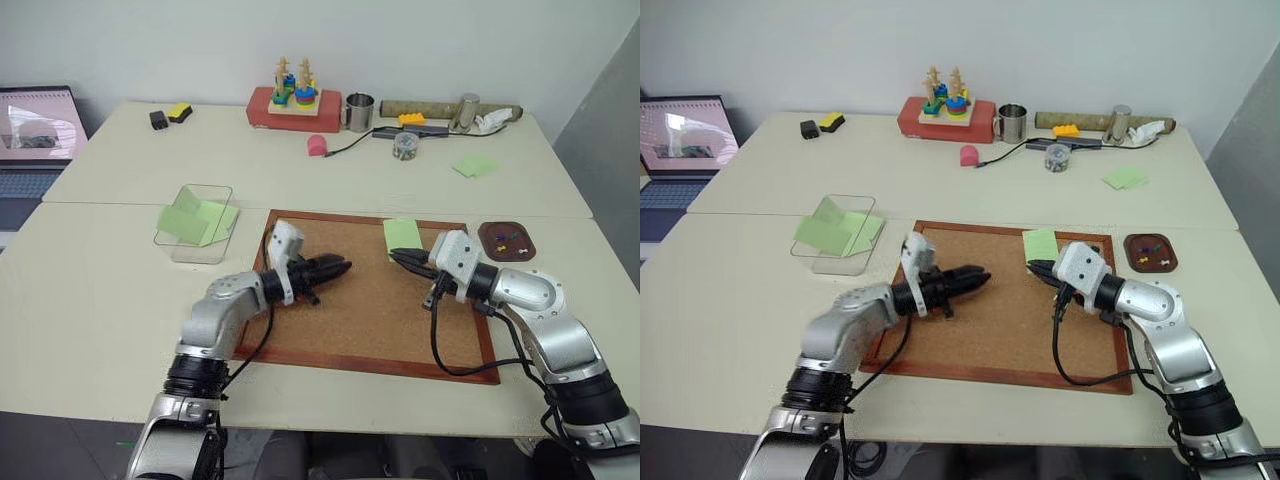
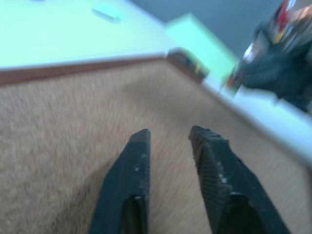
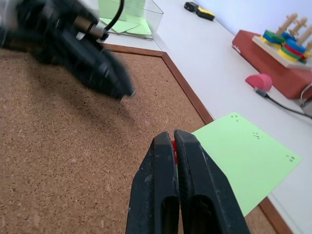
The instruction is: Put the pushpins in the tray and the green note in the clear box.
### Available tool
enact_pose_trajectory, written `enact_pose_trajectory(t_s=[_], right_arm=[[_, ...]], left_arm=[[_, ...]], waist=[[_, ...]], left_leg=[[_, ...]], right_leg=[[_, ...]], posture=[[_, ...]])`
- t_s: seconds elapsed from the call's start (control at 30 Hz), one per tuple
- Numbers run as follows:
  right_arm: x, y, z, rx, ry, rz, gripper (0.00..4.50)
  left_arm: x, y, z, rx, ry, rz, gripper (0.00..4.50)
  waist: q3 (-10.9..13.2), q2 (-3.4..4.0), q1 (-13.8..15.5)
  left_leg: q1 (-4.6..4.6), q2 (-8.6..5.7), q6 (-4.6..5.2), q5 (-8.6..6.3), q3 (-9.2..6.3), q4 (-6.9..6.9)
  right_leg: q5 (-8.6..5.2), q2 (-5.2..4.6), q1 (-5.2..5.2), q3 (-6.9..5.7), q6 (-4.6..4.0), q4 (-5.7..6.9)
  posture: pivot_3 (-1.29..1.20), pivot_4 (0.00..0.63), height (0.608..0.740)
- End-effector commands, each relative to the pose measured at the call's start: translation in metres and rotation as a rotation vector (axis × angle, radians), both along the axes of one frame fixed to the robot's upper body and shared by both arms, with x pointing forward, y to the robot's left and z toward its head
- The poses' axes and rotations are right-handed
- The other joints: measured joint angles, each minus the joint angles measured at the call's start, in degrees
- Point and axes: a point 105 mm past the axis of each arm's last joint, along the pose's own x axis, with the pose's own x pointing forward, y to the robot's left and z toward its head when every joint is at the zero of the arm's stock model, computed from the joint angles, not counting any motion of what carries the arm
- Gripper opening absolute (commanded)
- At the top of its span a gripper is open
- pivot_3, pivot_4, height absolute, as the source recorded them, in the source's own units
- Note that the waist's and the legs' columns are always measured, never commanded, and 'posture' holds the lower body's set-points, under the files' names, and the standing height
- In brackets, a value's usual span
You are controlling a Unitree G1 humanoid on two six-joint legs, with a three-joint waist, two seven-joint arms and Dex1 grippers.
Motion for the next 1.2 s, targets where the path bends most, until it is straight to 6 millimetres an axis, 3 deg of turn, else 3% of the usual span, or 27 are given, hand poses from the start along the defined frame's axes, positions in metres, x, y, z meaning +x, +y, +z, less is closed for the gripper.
enact_pose_trajectory(t_s=[0.03,0.17,0.5,1.0,1.2], right_arm=[[-0.002,0.004,0.02,-0.051,-0.18,0.044,0.0],[-0.006,0.011,0.026,-0.098,-0.292,0.099,0.0],[-0.02,0.027,0.025,-0.132,-0.407,0.199,0.0],[-0.027,0.037,0.023,-0.112,-0.423,0.232,0.0],[-0.026,0.038,0.026,-0.097,-0.431,0.227,0.0]], left_arm=[[-0.009,-0.001,0.026,-0.144,0.041,-0.049,2.22],[-0.012,-0.014,0.037,-0.219,0.065,-0.079,2.94],[-0.006,-0.036,0.04,-0.304,0.099,-0.106,2.94],[-0.002,-0.039,0.042,-0.348,0.107,-0.117,0.08],[0.006,-0.041,0.033,-0.282,0.08,-0.054,0.02]], waist=[[0.0,-0.02,0.0],[0.1,-0.09,0.1],[0.1,-0.1,0.1],[0.1,-0.1,0.1],[0.1,-0.1,0.1]], left_leg=[[0.0,0.0,-0.02,-0.01,0.01,0.0],[0.01,0.01,-0.04,-0.01,0.01,0.03],[0.04,-0.04,-0.21,0.08,0.06,0.05],[0.07,-0.06,-0.29,0.13,0.06,0.07],[0.08,-0.06,-0.29,0.13,0.06,0.09]], right_leg=[[0.0,0.0,0.01,0.0,0.0,-0.02],[0.0,-0.04,0.05,0.01,-0.01,-0.02],[0.02,-0.01,0.06,0.0,-0.02,0.02],[0.02,0.0,0.07,0.0,-0.03,0.1],[0.02,0.0,0.07,0.01,-0.04,0.12]], posture=[[0.0,0.15,0.74],[0.0,0.15,0.74],[0.0,0.15,0.74],[0.0,0.15,0.74],[0.0,0.15,0.74]])
